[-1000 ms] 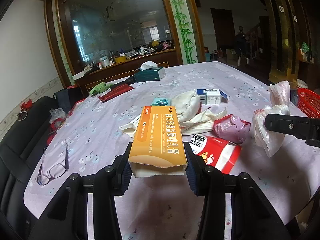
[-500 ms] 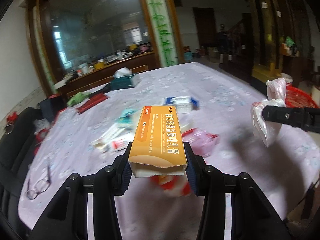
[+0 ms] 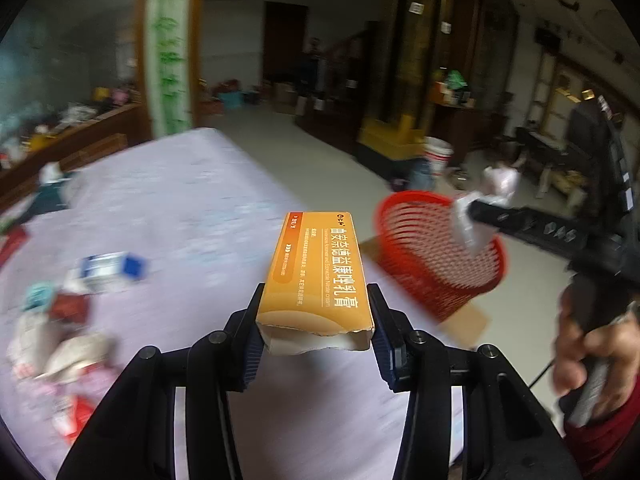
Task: Collect trash
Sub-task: 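Open the right tool over the basket while the left tool drops the orange box in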
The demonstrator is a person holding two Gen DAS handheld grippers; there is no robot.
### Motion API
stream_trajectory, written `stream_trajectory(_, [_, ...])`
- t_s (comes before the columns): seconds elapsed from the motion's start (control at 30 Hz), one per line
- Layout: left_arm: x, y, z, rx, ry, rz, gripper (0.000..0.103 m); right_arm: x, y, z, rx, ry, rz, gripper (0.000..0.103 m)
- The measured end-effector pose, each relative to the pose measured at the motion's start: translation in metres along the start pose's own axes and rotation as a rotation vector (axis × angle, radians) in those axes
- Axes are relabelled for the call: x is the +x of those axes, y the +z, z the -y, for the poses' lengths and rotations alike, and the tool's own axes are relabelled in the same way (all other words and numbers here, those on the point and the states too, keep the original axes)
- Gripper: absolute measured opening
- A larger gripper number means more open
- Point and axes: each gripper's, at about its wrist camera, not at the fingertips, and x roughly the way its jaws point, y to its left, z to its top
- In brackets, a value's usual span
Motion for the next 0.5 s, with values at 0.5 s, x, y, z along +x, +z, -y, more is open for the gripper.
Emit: stream_trajectory(0.5, [0.094, 0.051, 0.087, 0.017, -0.151, -0.076, 0.058, 0.033, 0.029, 0.082, 0.144, -0.045, -0.096, 0.073])
